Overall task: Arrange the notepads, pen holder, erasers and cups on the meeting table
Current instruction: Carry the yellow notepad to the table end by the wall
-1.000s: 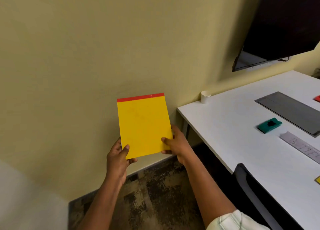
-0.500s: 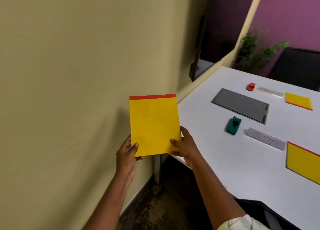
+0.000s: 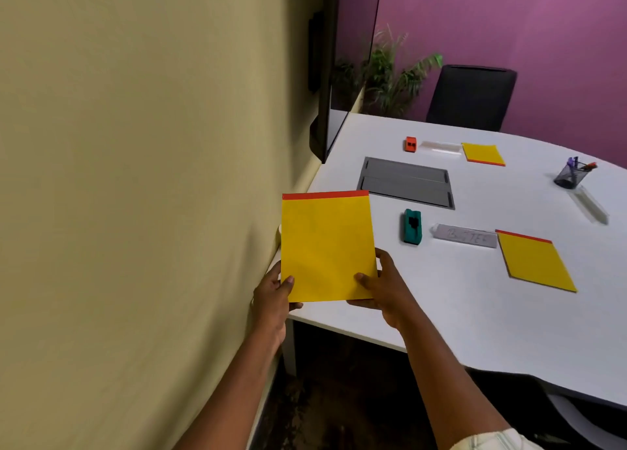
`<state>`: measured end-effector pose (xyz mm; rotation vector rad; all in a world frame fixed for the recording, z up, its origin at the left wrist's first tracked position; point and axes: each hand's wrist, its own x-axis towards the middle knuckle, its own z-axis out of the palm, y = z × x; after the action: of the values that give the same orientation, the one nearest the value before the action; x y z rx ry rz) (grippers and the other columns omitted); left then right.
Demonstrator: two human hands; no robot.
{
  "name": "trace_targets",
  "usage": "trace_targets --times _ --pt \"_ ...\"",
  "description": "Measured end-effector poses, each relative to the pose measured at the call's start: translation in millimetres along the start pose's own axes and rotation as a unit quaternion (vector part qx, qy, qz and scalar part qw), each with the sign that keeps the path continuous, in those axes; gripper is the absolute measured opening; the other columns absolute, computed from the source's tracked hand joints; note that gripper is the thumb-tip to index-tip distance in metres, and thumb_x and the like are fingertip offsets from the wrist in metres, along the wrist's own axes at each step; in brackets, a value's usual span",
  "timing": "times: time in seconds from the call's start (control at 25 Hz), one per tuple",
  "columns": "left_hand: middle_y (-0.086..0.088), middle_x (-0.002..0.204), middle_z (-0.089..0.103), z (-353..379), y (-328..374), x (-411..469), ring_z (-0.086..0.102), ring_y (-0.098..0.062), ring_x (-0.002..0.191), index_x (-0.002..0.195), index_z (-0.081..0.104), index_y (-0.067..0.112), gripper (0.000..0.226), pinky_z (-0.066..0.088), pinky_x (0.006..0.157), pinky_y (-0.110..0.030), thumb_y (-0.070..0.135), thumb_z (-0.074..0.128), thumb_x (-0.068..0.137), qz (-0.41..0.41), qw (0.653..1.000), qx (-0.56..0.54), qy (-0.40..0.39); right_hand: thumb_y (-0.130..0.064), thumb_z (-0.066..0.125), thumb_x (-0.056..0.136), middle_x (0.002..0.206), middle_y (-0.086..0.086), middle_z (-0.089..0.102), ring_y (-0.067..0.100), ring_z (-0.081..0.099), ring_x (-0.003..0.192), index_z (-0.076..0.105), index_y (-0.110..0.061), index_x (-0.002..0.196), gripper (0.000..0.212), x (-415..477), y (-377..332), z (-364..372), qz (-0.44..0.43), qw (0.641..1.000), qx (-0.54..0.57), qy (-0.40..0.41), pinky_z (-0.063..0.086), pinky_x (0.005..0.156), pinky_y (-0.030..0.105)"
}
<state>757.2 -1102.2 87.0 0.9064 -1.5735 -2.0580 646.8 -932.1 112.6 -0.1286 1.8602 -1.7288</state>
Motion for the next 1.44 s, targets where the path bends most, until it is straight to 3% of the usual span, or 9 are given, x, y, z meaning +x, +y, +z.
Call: trace_targets --times 0.2,0.36,0.52,0.72,0.88,0.96,1.04,1.16,1.44 --pt "0.003 0.098 0.064 24.2 8.5 52.4 0.062 -0.019 0.081 0.121 0.054 0.027 0.036 0.059 0.055 -0.03 0.003 0.052 0.094 -0.006 0.997 0.029 -0.064 -0.001 0.057 0.092 0.135 0.016 0.043 0.044 0.051 0.113 0.032 -0.024 0.14 0.058 53.2 -8.6 -18.8 0.023 0.999 0.023 0.044 0.056 0.072 0.049" --pt "-0.01 0.104 0.065 51.9 5.1 105.7 0.064 -0.024 0.08 0.127 0.053 0.007 0.039 0.059 0.055 -0.03 -0.006 0.053 0.091 -0.027 0.994 0.06 -0.083 0.004 0.056 0.091 0.139 0.021 0.037 0.048 0.048 0.113 0.032 -0.021 0.139 0.059 118.5 -20.4 -38.4 0.104 0.993 0.035 0.039 0.054 0.069 0.05" --pt "-0.022 0.122 0.059 90.1 -3.9 160.3 0.061 -0.034 0.094 0.132 0.049 0.001 0.043 0.059 0.056 -0.03 -0.008 0.052 0.091 -0.054 0.992 0.1 -0.061 0.004 0.054 0.092 0.141 0.02 0.032 0.048 0.046 0.11 0.03 -0.023 0.139 0.06 186.0 -31.9 -57.2 0.172 0.984 0.016 0.038 0.054 0.071 0.052" --pt "-0.016 0.112 0.062 127.3 -7.7 211.1 0.062 -0.028 0.086 0.126 0.054 0.006 0.041 0.058 0.055 -0.025 -0.008 0.055 0.089 -0.058 0.992 0.106 -0.02 0.006 0.052 0.092 0.14 0.02 0.033 0.047 0.046 0.109 0.03 -0.025 0.138 0.06 247.9 -35.1 -77.1 0.184 0.981 0.042 0.043 0.054 0.064 0.049" --pt "-0.006 0.083 0.062 137.3 -5.5 244.1 0.057 -0.023 0.071 0.09 0.062 0.01 0.015 0.054 0.062 -0.032 -0.004 0.056 0.089 -0.082 0.986 0.143 0.022 0.008 0.049 0.093 0.136 0.018 0.033 0.044 0.046 0.102 0.031 -0.025 0.137 0.058 281.0 -31.9 -69.3 0.186 0.979 0.067 0.043 0.054 0.058 0.045" --pt "-0.012 0.069 0.057 137.8 -3.0 260.1 0.052 -0.029 0.064 0.071 0.058 0.007 0.019 0.045 0.066 -0.037 0.003 0.059 0.089 -0.092 0.976 0.193 0.034 0.008 0.047 0.094 0.135 0.017 0.033 0.043 0.045 0.101 0.03 -0.025 0.138 0.057 294.1 -29.9 -63.0 0.189 0.977 0.082 0.053 0.053 0.057 0.044" --pt "-0.033 0.087 0.059 137.8 1.3 269.8 0.057 -0.045 0.081 0.088 0.059 -0.012 0.025 0.042 0.07 -0.042 0.013 0.061 0.089 -0.086 0.948 0.307 0.024 0.009 0.045 0.094 0.136 0.018 0.032 0.043 0.045 0.103 0.03 -0.026 0.138 0.057 304.7 -27.6 -56.9 0.195 0.974 0.094 0.064 0.053 0.057 0.044" --pt "-0.036 0.12 0.052 133.7 14.1 288.7 0.05 -0.046 0.112 0.113 0.048 -0.019 0.045 0.042 0.089 -0.046 0.019 0.058 0.092 -0.051 0.911 0.409 -0.001 0.01 0.043 0.094 0.139 0.019 0.033 0.043 0.045 0.104 0.03 -0.025 0.137 0.056 323.6 -28.0 -47.4 0.19 0.971 0.118 0.082 0.052 0.057 0.044" --pt "-0.025 0.114 0.061 119.1 31.8 336.2 0.055 -0.039 0.11 0.109 0.057 -0.008 0.037 0.042 0.088 -0.038 0.024 0.041 0.1 0.008 0.901 0.434 0.009 0.011 0.039 0.092 0.126 0.011 0.035 0.042 0.043 0.106 0.032 -0.027 0.13 0.054 371.0 -3.8 -12.0 0.196 0.968 0.125 0.097 0.052 0.052 0.044"
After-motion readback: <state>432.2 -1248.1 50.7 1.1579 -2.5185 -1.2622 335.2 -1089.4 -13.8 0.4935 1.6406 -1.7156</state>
